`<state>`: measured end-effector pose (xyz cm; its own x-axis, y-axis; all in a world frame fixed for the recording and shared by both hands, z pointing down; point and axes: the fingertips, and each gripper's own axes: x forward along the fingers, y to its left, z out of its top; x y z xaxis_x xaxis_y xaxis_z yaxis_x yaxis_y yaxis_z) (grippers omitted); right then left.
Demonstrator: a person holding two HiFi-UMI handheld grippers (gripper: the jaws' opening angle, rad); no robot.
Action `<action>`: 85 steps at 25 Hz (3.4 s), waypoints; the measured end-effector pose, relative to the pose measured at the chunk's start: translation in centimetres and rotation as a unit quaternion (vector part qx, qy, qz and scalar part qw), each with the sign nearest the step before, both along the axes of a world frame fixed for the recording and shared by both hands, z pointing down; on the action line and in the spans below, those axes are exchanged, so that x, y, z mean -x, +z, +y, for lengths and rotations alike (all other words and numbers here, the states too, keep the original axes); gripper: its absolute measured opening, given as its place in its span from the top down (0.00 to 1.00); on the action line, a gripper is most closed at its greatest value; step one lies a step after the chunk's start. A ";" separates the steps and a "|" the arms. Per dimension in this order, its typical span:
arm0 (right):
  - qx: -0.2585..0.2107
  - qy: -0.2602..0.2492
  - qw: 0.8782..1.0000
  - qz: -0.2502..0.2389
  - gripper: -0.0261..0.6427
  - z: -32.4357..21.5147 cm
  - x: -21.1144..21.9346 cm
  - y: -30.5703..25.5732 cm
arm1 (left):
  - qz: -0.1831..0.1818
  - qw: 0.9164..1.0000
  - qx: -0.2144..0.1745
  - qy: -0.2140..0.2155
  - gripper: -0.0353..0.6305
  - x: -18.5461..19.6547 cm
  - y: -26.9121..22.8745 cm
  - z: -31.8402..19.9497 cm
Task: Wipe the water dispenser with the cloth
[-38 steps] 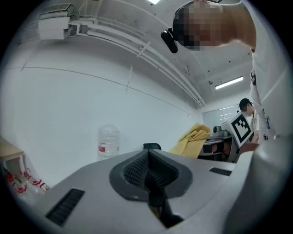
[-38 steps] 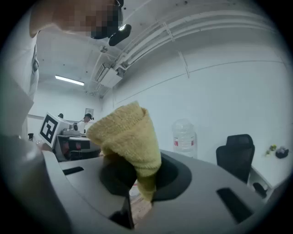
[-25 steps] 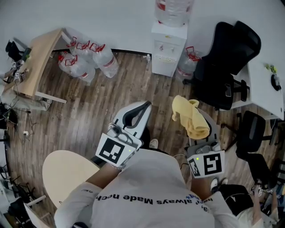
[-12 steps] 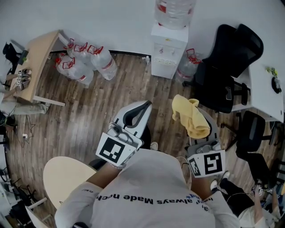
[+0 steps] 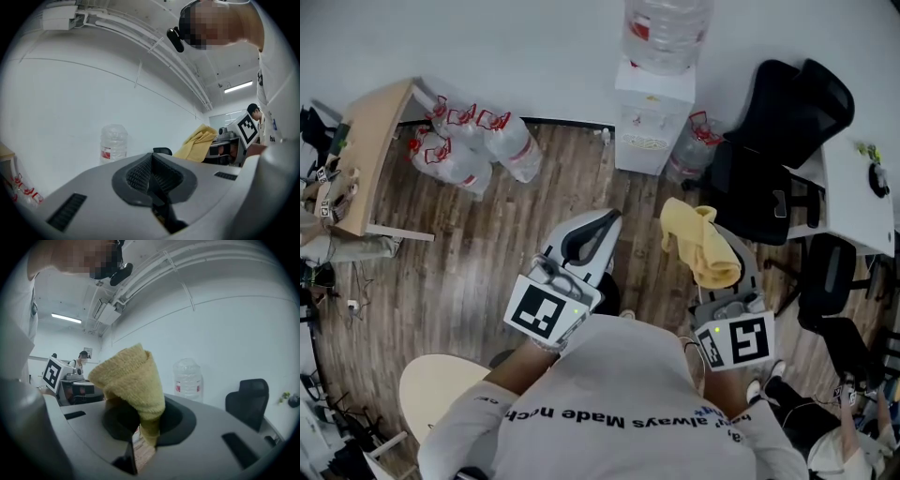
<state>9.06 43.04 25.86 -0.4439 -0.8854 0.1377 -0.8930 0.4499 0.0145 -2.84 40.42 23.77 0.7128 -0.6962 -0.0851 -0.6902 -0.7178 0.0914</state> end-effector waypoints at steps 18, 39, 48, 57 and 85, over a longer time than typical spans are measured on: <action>0.009 0.014 1.000 0.002 0.86 -11.9 3.6 0.3 | 0.006 1.000 0.006 0.019 0.92 3.2 0.2 -12.1; 0.022 0.024 0.999 -0.008 0.86 -19.7 5.9 1.8 | 0.002 0.999 0.022 0.037 0.92 5.3 1.3 -20.0; 0.011 0.024 1.000 -0.007 0.86 -22.1 5.1 1.5 | -0.003 0.999 0.016 0.037 0.92 4.4 1.2 -22.2; 0.010 0.022 1.000 -0.012 0.86 -26.6 3.5 1.7 | -0.003 0.999 0.011 0.031 0.92 3.0 0.8 -26.5; 0.013 -0.004 1.000 -0.025 0.86 -41.3 -6.0 1.1 | -0.005 1.000 0.027 -0.009 0.92 -6.2 0.6 -41.3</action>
